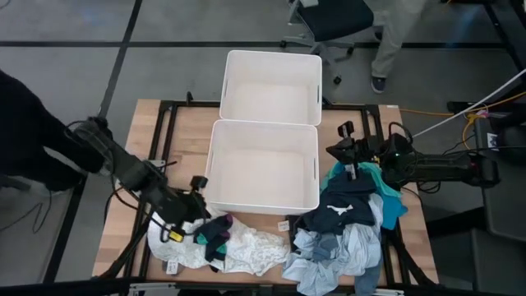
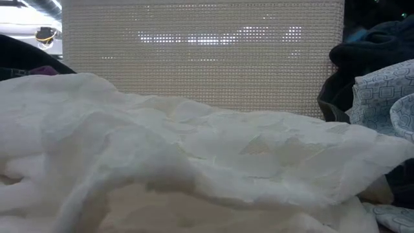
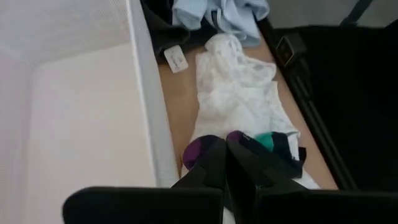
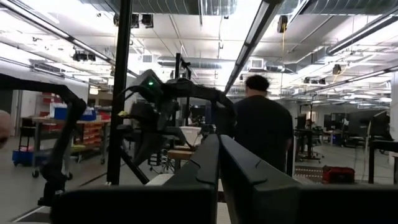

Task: Sort clothes
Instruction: Put the white gown into the top white bin

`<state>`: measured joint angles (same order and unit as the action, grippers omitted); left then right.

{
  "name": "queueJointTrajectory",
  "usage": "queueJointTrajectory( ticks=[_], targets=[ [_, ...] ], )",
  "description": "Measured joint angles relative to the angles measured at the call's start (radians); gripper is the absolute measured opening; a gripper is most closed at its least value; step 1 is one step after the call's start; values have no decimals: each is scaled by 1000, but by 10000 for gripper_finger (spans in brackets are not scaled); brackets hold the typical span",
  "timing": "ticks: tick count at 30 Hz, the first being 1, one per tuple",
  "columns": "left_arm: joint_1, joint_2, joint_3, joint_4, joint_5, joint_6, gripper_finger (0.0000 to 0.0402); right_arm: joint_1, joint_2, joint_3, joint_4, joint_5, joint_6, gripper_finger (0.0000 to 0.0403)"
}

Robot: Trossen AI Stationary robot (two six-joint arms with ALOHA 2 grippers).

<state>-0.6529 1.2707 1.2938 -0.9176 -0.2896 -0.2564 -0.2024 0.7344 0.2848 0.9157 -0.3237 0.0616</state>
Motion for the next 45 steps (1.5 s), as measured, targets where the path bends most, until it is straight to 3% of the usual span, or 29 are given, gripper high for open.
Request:
queueJointTrajectory(
  ticks=[6, 12, 18, 22, 29, 34, 45],
  targets=[
    [29, 52, -1, 118, -18, 57, 20, 0, 2, 0, 1, 1, -18, 17],
    [40, 6, 0, 177, -28, 70, 99, 0, 2, 0, 1, 1, -18, 17],
    [40, -46, 0, 118, -30, -1, 191, 0, 1, 0, 0, 1, -43, 17],
    [39, -73, 0, -6, -22, -131, 228, -1, 1, 0, -2, 1, -44, 17],
    [0, -116, 1, -196, 101, -504, 239, -1, 1, 0, -9, 1, -45, 17],
    [-43, -119, -8, -307, 110, -759, 239, -1, 1, 0, -19, 1, -45, 17],
    [-125, -116, -177, -240, 107, -960, 239, -1, 1, 0, -29, 54, -52, 17]
  ],
)
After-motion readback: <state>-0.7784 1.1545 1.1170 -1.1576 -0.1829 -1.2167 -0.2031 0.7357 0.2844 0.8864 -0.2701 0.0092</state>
